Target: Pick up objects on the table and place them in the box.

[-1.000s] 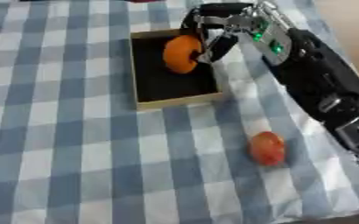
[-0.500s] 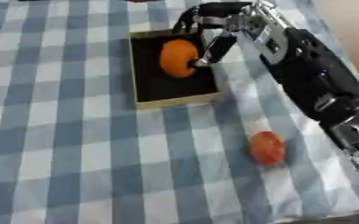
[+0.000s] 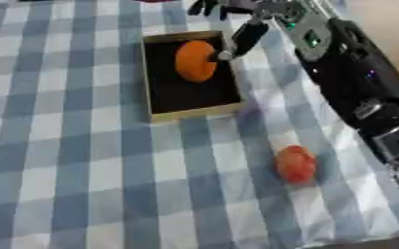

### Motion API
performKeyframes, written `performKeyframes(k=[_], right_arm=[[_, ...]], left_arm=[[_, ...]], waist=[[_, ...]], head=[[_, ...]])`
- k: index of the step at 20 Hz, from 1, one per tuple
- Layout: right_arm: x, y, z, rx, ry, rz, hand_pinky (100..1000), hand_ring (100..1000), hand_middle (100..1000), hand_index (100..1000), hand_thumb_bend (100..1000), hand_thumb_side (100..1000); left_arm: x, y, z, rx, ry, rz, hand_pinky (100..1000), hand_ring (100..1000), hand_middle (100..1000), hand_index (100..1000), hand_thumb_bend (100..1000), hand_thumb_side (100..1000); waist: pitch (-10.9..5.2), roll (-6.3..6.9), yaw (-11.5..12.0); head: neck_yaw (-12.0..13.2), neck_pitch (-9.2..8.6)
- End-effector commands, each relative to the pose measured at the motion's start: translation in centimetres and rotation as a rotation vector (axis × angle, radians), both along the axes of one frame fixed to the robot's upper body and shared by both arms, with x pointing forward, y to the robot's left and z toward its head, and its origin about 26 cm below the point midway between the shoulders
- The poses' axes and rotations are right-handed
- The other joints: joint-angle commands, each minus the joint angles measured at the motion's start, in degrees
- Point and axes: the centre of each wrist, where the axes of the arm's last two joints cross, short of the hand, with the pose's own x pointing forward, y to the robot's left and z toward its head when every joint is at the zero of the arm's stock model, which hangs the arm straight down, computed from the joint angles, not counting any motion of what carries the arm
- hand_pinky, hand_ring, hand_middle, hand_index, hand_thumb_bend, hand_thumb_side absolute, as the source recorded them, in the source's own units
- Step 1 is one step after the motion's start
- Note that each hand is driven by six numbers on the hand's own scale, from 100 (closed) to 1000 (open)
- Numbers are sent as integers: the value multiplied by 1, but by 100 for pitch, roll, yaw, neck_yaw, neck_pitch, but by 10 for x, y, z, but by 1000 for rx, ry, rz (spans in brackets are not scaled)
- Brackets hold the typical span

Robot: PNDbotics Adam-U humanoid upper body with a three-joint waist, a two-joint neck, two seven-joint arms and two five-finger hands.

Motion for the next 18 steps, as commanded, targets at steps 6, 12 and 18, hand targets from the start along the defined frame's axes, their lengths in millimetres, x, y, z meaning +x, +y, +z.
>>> performKeyframes(k=[6,12,18], right_arm=[[-60,-44,55,-26,-174,7,670,825,833,916,517,222],[-115,-61,46,-85,-195,22,680,816,818,904,537,255],[-149,-67,20,-143,-106,30,682,809,803,889,503,323]], left_arm=[[-4,5,8,26,-25,21,846,838,736,832,135,726],[-4,6,9,33,-30,27,846,838,736,832,135,725],[-4,7,9,36,-32,33,846,838,737,833,135,723]], waist=[[-115,-18,-67],[-93,-23,-103],[-86,-3,-123]], head=[[123,29],[209,29],[315,29]])
